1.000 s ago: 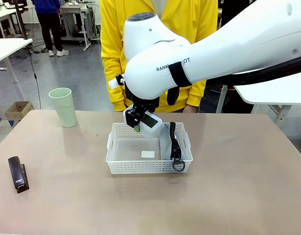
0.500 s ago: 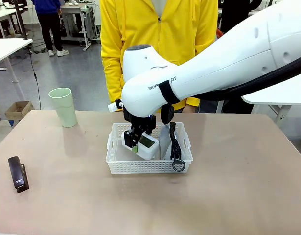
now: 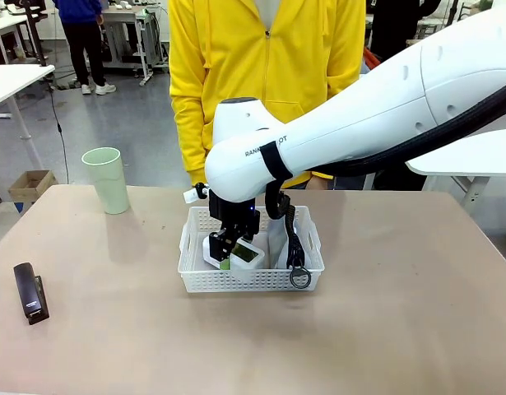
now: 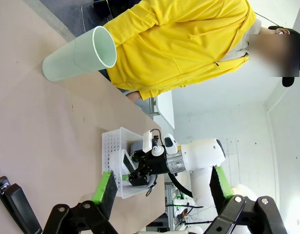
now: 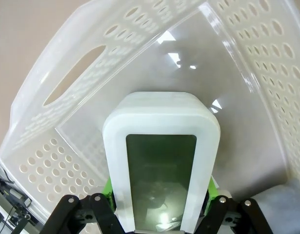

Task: Efficiently arrange items inside the basket to fit them all.
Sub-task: Pick up the Digital clock and place it inside the Organizing basket.

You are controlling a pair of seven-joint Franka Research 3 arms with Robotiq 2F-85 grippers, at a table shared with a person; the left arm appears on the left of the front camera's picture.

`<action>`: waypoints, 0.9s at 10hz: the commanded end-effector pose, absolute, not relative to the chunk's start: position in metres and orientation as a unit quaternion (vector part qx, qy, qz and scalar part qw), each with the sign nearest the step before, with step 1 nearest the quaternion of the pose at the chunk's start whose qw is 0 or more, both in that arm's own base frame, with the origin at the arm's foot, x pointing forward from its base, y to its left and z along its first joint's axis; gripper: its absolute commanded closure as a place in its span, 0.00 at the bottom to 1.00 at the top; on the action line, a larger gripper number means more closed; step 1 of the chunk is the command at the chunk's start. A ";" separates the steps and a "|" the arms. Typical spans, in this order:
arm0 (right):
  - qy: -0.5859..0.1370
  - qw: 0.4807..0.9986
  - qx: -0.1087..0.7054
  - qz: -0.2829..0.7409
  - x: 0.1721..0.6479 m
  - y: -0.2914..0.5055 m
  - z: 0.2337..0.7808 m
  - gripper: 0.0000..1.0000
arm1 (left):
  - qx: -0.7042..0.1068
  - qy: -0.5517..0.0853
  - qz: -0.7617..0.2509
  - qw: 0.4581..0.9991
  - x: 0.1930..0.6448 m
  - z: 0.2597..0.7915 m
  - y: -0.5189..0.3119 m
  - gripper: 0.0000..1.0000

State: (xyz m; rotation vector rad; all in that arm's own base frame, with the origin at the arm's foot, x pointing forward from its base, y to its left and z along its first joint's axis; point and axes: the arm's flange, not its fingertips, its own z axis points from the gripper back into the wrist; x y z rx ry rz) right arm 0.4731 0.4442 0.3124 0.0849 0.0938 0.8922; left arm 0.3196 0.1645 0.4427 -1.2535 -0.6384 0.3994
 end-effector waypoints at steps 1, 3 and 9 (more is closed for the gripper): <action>0.041 0.892 0.058 0.446 0.474 0.438 0.309 0.11 | -0.574 -0.295 0.172 0.745 0.316 0.443 0.164 0.00; 0.033 0.893 0.059 0.444 0.475 0.437 0.308 0.00 | -0.574 -0.295 0.172 0.745 0.316 0.443 0.164 0.00; -0.027 0.908 0.055 0.413 0.462 0.404 0.347 0.00 | -0.574 -0.295 0.172 0.745 0.316 0.443 0.164 0.00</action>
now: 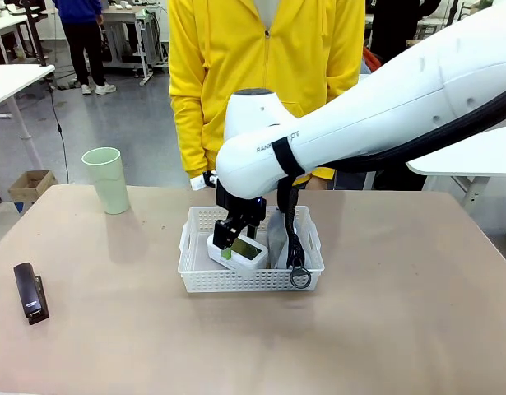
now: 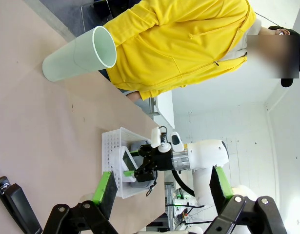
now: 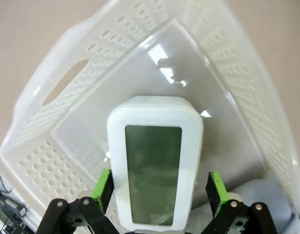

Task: Efficiently arrange items inside the basket to fit them all.
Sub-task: Pick up the Digital clock and place it inside the Organizing basket.

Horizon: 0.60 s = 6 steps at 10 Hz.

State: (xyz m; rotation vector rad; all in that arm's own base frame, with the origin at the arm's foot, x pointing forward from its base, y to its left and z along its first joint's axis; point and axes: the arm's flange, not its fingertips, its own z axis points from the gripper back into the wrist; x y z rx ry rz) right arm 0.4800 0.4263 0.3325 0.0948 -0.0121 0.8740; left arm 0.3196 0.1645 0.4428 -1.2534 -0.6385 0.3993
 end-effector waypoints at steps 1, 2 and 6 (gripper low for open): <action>-0.042 0.912 0.056 0.404 0.455 0.384 0.368 0.00 | -0.574 -0.295 0.172 0.745 0.316 0.443 0.164 0.00; -0.059 0.918 0.073 0.385 0.445 0.351 0.395 0.00 | -0.574 -0.295 0.172 0.745 0.316 0.443 0.164 0.00; -0.128 0.916 0.262 0.274 0.399 0.185 0.443 0.00 | -0.574 -0.295 0.172 0.745 0.316 0.443 0.164 0.00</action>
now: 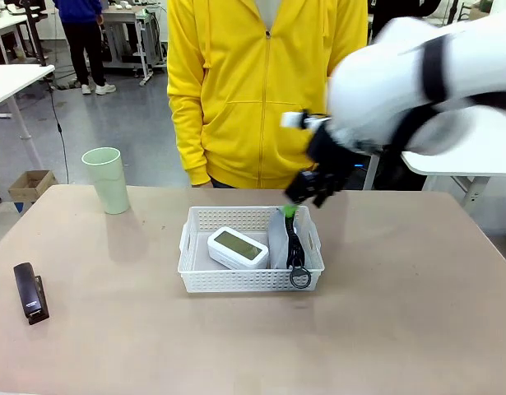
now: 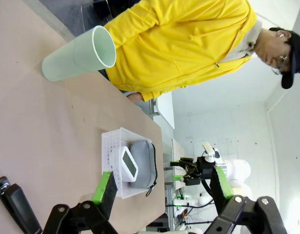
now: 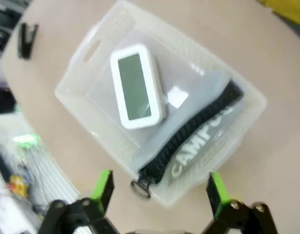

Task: Efficiently arrange items inside the basket to fit them all.
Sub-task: Pick up the Digital clock and place it inside the Organizing basket.

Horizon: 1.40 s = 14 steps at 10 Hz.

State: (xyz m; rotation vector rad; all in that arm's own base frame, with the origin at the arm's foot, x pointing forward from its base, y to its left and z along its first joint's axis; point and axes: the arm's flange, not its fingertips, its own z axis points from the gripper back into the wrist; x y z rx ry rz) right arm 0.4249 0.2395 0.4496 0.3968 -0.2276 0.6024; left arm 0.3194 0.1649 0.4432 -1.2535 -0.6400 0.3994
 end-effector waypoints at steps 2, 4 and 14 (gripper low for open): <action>-0.139 0.899 0.386 0.155 0.381 0.089 0.429 0.00 | -0.574 -0.295 0.172 0.745 0.316 0.443 0.164 0.00; -0.140 0.863 0.484 0.033 0.357 0.007 0.388 0.00 | -0.574 -0.295 0.172 0.745 0.316 0.443 0.164 0.00; -0.107 0.799 0.586 -0.078 0.342 -0.111 0.324 0.00 | -0.574 -0.295 0.172 0.745 0.316 0.443 0.164 0.00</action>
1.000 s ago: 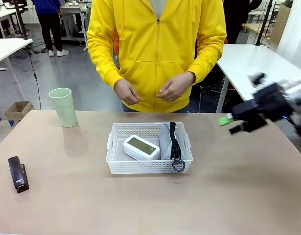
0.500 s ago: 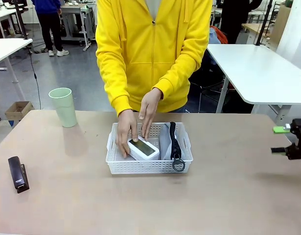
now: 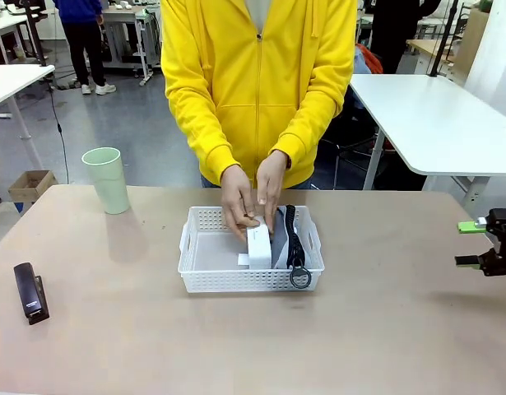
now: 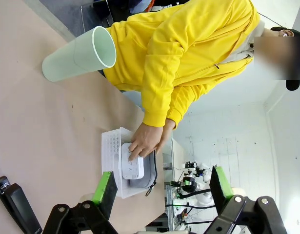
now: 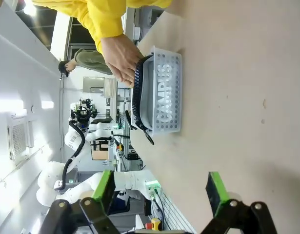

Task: Efficiently arrange items inside the basket to fit them all.
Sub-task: Pick up the Digital clock and place it inside the Organizing basket, then pick up the Stapler and place it inside the Organizing basket.

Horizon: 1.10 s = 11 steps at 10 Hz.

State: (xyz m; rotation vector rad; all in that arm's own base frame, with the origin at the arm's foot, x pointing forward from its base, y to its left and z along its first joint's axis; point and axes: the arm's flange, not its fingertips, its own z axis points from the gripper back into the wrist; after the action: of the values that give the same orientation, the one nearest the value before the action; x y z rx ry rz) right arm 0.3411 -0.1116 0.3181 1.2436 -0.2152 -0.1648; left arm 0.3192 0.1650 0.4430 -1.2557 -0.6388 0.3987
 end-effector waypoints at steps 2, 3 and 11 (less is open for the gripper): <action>-0.107 0.799 0.586 -0.078 0.342 -0.111 0.324 0.00 | -0.574 -0.295 0.172 0.745 0.316 0.443 0.164 0.00; -0.107 0.799 0.586 -0.078 0.342 -0.111 0.324 0.00 | -0.574 -0.295 0.172 0.745 0.316 0.443 0.164 0.00; -0.107 0.799 0.586 -0.078 0.342 -0.111 0.324 0.00 | -0.574 -0.295 0.172 0.745 0.316 0.443 0.164 0.00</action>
State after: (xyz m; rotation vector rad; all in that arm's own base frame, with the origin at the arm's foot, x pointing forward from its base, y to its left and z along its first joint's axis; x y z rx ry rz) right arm 0.3413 -0.1111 0.3209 1.2397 -0.2197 -0.1588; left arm 0.3192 0.1650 0.4430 -1.2559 -0.6386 0.3985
